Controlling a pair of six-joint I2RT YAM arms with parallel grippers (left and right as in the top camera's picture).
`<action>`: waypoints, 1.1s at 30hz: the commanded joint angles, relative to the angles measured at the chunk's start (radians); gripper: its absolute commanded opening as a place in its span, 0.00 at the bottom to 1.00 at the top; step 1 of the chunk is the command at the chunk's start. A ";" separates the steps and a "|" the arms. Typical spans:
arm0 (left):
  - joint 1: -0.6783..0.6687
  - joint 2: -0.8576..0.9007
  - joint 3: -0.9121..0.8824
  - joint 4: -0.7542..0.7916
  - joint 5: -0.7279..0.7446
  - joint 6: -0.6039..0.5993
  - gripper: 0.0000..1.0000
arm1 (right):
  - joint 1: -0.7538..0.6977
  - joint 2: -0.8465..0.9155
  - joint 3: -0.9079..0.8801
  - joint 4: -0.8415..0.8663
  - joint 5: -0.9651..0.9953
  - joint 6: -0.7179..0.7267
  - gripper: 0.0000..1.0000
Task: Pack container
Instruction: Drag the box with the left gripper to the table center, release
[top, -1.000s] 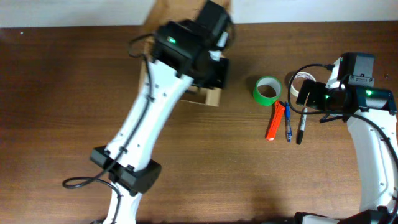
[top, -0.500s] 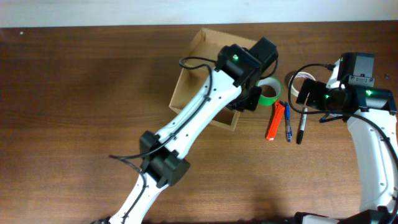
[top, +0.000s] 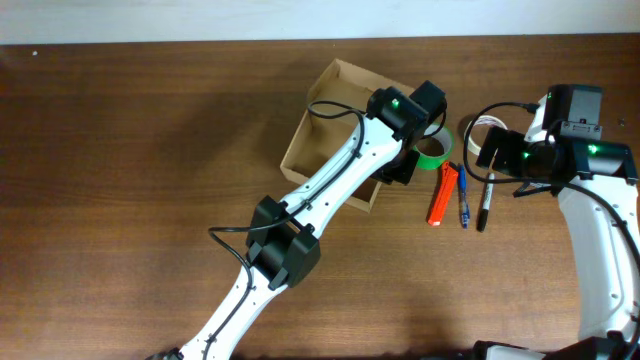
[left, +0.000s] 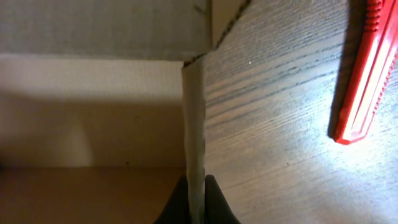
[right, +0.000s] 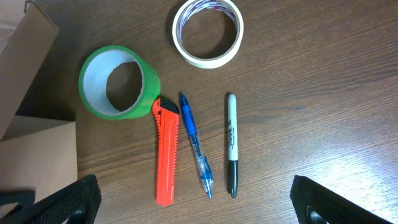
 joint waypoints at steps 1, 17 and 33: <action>0.004 0.032 0.010 0.008 -0.025 0.031 0.02 | -0.007 0.008 0.008 -0.001 -0.014 0.011 0.99; 0.012 0.036 0.207 -0.144 -0.152 0.035 0.95 | -0.007 0.008 0.008 -0.001 -0.013 0.011 0.99; 0.262 -0.409 0.314 -0.152 -0.261 0.049 0.96 | -0.007 0.008 0.008 0.019 -0.105 0.008 0.99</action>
